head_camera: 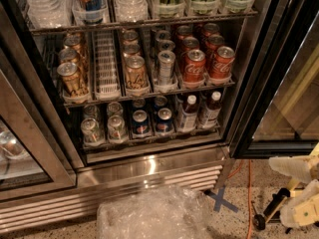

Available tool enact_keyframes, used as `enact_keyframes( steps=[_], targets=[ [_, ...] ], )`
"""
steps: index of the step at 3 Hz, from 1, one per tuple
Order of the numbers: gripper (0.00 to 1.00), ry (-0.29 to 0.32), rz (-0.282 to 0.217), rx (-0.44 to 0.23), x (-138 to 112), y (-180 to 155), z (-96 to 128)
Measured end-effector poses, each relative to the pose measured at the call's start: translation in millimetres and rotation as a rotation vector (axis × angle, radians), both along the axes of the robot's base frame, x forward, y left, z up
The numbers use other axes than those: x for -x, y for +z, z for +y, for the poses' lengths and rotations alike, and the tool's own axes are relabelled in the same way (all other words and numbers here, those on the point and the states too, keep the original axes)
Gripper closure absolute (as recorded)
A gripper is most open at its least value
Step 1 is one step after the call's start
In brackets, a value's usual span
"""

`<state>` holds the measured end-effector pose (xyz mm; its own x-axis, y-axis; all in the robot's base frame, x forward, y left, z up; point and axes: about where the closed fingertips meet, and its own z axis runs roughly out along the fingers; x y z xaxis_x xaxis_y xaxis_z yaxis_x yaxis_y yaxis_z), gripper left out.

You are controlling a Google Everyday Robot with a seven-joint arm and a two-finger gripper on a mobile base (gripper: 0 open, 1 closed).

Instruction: Pick orange can from middle shelf of fridge

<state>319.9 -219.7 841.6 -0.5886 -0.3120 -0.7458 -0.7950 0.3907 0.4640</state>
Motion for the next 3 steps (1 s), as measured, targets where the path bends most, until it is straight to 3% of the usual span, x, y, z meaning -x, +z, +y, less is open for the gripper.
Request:
enact_keyframes(
  steps=[1, 2, 3],
  targets=[
    [0.00, -0.044, -0.008, 0.037, -1.2, -6.9, -0.7],
    [0.00, -0.058, 0.006, 0.102, -5.8, -25.5, 13.2],
    [0.00, -0.109, -0.093, 0.125, -11.7, -4.5, 19.6]
  ],
)
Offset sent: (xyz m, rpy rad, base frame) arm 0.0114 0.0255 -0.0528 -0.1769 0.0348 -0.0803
